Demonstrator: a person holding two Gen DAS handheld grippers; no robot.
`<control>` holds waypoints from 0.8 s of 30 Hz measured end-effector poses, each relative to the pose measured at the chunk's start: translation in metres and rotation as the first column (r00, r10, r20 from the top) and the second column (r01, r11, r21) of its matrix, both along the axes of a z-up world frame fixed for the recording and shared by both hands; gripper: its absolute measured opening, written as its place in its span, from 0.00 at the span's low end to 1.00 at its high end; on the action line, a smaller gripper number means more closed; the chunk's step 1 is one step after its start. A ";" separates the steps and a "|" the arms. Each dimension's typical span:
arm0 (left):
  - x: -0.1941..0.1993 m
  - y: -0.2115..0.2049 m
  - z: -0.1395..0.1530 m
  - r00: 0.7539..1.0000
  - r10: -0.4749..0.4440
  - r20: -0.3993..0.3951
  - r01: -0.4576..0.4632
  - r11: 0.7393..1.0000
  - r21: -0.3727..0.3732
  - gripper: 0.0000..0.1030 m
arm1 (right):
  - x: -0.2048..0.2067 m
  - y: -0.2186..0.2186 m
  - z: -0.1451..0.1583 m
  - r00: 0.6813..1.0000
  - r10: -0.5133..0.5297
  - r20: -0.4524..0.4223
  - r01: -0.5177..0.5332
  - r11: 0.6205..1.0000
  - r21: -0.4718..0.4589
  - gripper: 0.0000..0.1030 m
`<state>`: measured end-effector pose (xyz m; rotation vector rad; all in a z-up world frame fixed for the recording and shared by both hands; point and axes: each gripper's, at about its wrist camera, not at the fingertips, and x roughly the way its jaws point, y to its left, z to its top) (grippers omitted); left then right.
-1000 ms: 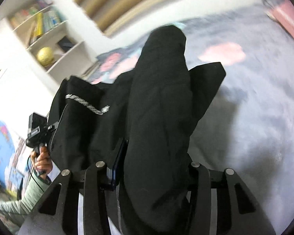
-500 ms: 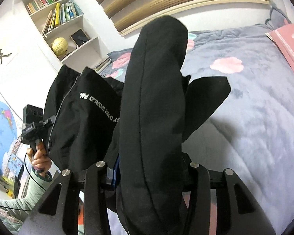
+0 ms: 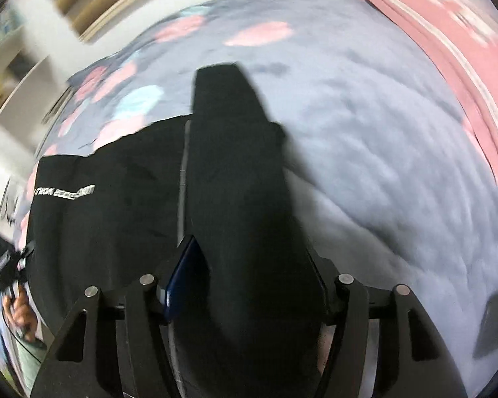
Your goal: Fold large clothes
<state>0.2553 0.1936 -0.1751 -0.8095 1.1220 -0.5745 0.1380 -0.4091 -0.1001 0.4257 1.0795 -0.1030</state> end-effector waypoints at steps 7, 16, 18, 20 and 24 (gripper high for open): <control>-0.036 -0.009 0.097 0.967 -0.027 0.253 -0.039 0.967 0.252 0.51 | -0.038 0.020 0.054 0.995 -0.061 0.085 0.073 0.987 -0.145 0.64; -0.069 -0.144 0.106 0.918 -0.281 0.280 0.145 0.894 0.423 0.66 | -0.032 0.146 0.067 0.987 0.130 0.097 -0.097 0.954 -0.283 0.77; -0.065 -0.155 0.082 0.938 -0.279 0.206 0.155 0.869 0.470 0.66 | -0.028 0.149 0.051 0.989 0.133 0.058 -0.114 0.960 -0.256 0.77; -0.061 -0.166 0.055 0.946 -0.285 0.152 0.166 0.832 0.529 0.66 | -0.020 0.153 0.025 0.994 0.112 -0.011 -0.111 0.960 -0.256 0.77; -0.062 -0.171 0.037 0.945 -0.281 0.168 0.136 0.804 0.579 0.66 | -0.011 0.151 -0.023 0.994 0.085 -0.065 -0.099 0.956 -0.276 0.79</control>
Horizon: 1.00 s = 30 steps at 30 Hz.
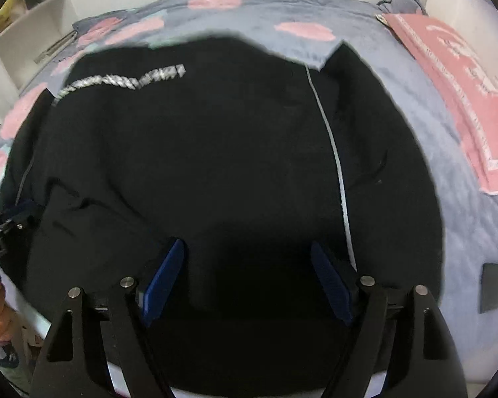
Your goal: Fold large clothes
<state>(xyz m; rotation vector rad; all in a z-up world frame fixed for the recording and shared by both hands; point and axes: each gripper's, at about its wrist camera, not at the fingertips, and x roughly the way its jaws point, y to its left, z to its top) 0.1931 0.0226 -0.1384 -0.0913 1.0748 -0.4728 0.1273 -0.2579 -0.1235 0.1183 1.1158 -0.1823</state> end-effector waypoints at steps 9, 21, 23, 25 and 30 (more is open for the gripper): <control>-0.062 0.007 0.106 0.966 0.082 0.246 -0.099 0.994 0.057 0.66 | -0.042 0.017 0.085 0.980 -0.033 0.198 0.042 0.998 -0.042 0.80; -0.125 0.014 0.206 0.875 0.130 0.467 -0.171 0.984 0.047 0.79 | -0.090 0.068 0.177 0.916 0.033 0.401 0.022 0.991 -0.132 0.92; -0.127 0.015 0.206 0.869 0.138 0.475 -0.177 0.983 0.040 0.79 | -0.092 0.072 0.176 0.917 0.043 0.397 0.013 0.991 -0.137 0.92; -0.125 0.011 0.206 0.865 0.147 0.480 -0.196 0.979 0.053 0.79 | -0.094 0.074 0.175 0.920 0.049 0.389 0.004 0.991 -0.134 0.92; -0.123 0.006 0.194 0.867 0.149 0.475 -0.207 0.976 0.071 0.79 | -0.088 0.073 0.162 0.933 0.045 0.358 0.001 0.992 -0.125 0.92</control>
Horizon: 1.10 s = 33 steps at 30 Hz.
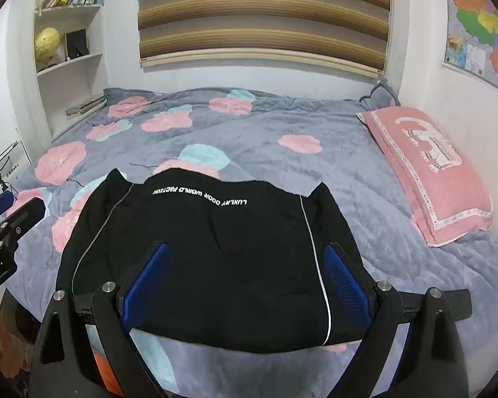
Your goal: Fold large clothes
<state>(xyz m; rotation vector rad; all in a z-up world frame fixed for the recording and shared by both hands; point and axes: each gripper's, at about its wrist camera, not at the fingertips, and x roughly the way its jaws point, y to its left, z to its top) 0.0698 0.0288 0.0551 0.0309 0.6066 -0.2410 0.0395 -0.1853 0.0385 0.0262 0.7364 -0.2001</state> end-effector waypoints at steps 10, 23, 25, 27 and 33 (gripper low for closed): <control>0.008 -0.003 -0.011 0.999 -0.017 -0.043 0.016 1.000 -0.018 0.79 | 0.006 -0.006 -0.014 0.999 -0.006 -0.040 0.007 0.999 0.036 0.92; 0.014 -0.002 -0.023 0.997 0.003 -0.081 -0.007 0.999 -0.042 0.79 | 0.009 -0.008 -0.021 0.998 -0.009 -0.060 0.012 0.999 0.047 0.92; 0.015 -0.003 -0.024 0.996 -0.001 -0.085 -0.003 0.999 -0.042 0.79 | 0.009 -0.009 -0.022 0.998 -0.010 -0.062 0.013 0.999 0.049 0.92; 0.015 -0.004 -0.025 0.996 0.002 -0.086 -0.005 0.999 -0.037 0.79 | 0.009 -0.009 -0.023 0.998 -0.013 -0.062 0.016 0.999 0.051 0.92; 0.015 -0.007 -0.026 0.996 -0.001 -0.088 -0.002 0.999 -0.032 0.79 | 0.011 -0.007 -0.027 0.997 -0.018 -0.075 0.022 0.998 0.053 0.92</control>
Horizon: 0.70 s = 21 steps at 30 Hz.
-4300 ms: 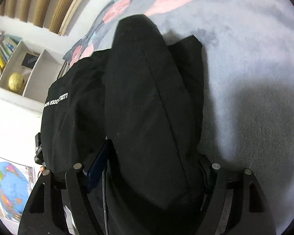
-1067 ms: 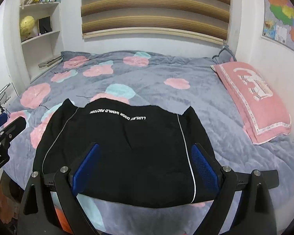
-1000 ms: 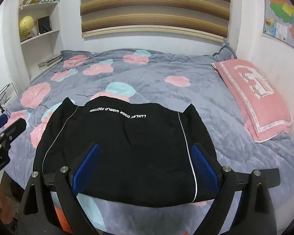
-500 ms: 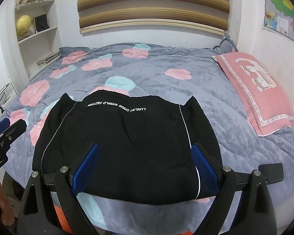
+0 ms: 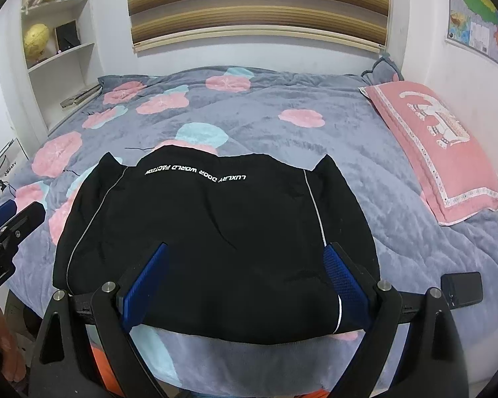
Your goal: Fold large clothes
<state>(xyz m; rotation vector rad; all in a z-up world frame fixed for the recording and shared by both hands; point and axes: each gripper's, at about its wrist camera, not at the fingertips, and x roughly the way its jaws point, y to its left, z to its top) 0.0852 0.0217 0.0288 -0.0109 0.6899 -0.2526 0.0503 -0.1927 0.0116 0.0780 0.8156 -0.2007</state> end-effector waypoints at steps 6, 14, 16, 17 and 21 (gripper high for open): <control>0.003 0.001 -0.003 1.000 -0.001 -0.002 0.001 1.000 0.006 0.79 | 0.002 0.002 -0.002 1.000 0.006 -0.008 -0.006 1.000 -0.004 0.92; 0.006 -0.001 -0.006 1.000 -0.002 -0.005 0.002 1.000 0.023 0.79 | 0.004 0.004 -0.002 1.000 0.009 -0.013 -0.009 1.000 -0.006 0.92; 0.007 -0.001 -0.007 1.000 -0.002 -0.008 0.003 1.000 0.027 0.79 | 0.004 0.005 -0.003 1.000 0.007 -0.015 -0.008 1.000 -0.007 0.92; 0.007 -0.002 -0.008 1.000 -0.003 -0.009 0.003 1.000 0.030 0.79 | 0.004 0.004 -0.003 1.000 0.008 -0.016 -0.008 1.000 -0.007 0.92; 0.011 -0.001 -0.010 1.000 -0.008 -0.015 0.008 0.999 0.031 0.79 | 0.008 0.001 -0.007 1.000 0.012 -0.026 -0.012 1.000 -0.004 0.92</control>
